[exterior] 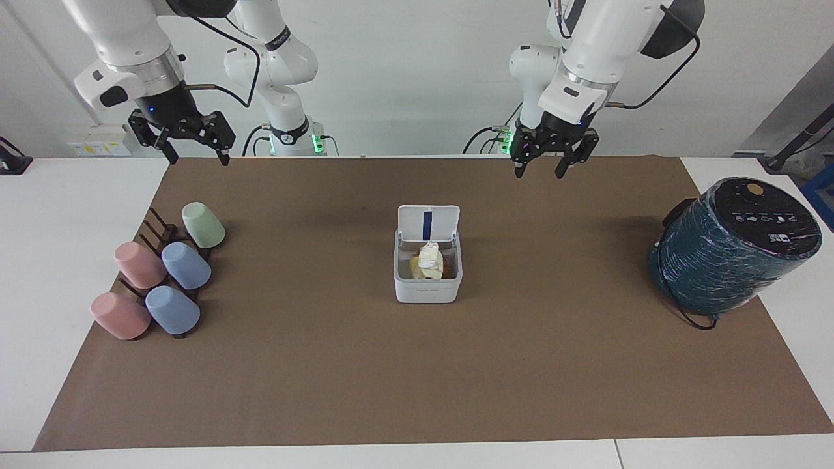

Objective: Close trash can lid
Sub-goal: 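Reach the left gripper to the raised lid of the white trash can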

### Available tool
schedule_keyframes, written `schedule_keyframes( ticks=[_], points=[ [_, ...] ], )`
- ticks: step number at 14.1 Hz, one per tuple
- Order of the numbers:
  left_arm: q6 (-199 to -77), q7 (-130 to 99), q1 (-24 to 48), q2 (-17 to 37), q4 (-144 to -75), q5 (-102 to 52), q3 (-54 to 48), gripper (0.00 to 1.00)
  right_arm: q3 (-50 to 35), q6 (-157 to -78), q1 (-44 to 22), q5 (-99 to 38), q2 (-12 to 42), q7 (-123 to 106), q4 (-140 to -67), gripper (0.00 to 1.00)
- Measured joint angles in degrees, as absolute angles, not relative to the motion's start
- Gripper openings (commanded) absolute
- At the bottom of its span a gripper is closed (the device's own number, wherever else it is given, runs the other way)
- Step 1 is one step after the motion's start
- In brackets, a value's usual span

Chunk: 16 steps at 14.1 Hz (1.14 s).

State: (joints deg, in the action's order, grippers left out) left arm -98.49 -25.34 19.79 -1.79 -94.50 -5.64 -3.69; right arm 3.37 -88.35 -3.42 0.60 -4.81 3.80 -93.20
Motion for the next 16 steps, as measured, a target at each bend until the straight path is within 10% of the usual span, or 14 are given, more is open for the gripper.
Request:
schedule_keyframes(
  ticks=[7,16],
  points=[
    [-106.4,-39.3,27.7,-1.9,-100.4,-5.8,-3.7,0.11,3.4,-88.3,-3.4,0.6,-4.8,3.8,-93.2,1.0],
    [-114.4,-48.0,34.9,-1.8,-106.6,-6.0,-3.7,0.02,3.4,-88.3,-3.4,0.6,-4.8,3.8,-93.2,1.0]
  ],
)
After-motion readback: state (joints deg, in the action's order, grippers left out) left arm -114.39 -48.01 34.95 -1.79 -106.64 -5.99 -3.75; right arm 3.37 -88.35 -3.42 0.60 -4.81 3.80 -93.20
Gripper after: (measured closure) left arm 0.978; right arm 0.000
